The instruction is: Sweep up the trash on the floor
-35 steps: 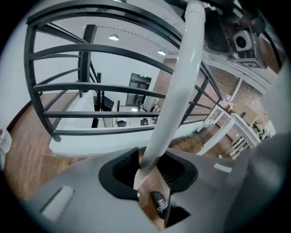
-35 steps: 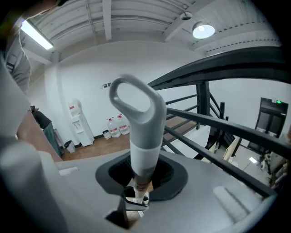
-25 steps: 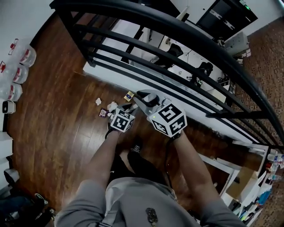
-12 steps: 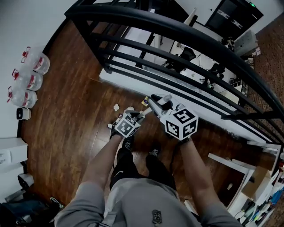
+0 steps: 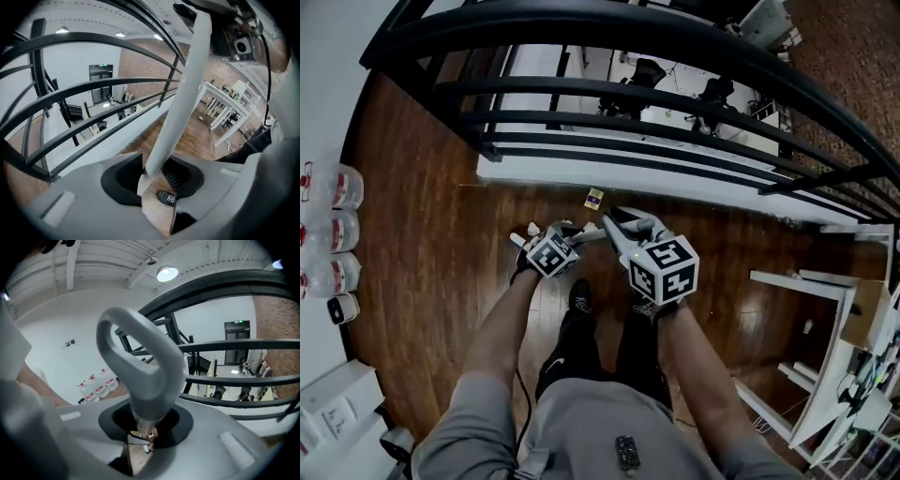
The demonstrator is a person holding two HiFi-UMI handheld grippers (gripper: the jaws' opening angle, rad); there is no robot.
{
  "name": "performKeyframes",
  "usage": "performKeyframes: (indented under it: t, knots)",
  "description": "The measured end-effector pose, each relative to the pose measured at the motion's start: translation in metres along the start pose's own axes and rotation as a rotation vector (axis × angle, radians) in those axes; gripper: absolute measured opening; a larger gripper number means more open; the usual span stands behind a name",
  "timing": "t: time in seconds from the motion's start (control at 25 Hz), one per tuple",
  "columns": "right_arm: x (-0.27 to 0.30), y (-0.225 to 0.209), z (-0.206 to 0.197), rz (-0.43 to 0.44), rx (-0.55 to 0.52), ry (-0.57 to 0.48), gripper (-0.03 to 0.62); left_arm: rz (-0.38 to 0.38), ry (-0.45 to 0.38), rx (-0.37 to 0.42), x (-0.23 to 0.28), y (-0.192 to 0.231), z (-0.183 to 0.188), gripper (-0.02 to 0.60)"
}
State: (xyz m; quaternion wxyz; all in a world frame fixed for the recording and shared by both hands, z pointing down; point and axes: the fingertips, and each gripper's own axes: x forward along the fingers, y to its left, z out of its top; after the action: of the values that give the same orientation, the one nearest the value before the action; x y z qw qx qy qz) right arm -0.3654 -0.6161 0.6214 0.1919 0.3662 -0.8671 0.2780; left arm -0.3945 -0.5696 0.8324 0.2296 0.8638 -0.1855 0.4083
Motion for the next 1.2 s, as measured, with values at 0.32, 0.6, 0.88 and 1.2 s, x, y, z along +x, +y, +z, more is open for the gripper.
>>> performKeyframes:
  t: [0.32, 0.6, 0.88, 1.2]
  knots:
    - [-0.052, -0.062, 0.015, -0.221, 0.046, -0.062, 0.064, -0.131, -0.050, 0.146, 0.045, -0.029, 0.076, 0.123]
    - [-0.094, -0.086, 0.019, -0.278, 0.066, -0.097, 0.064, -0.183, -0.056, 0.214, 0.065, -0.058, 0.116, 0.123]
    - [-0.163, -0.094, 0.027, -0.314, 0.116, -0.207, 0.066, -0.195, -0.077, 0.287, 0.052, -0.111, 0.149, 0.117]
    - [-0.320, -0.127, 0.033, -0.370, 0.147, -0.296, 0.064, -0.267, -0.051, 0.362, 0.052, -0.244, 0.227, 0.107]
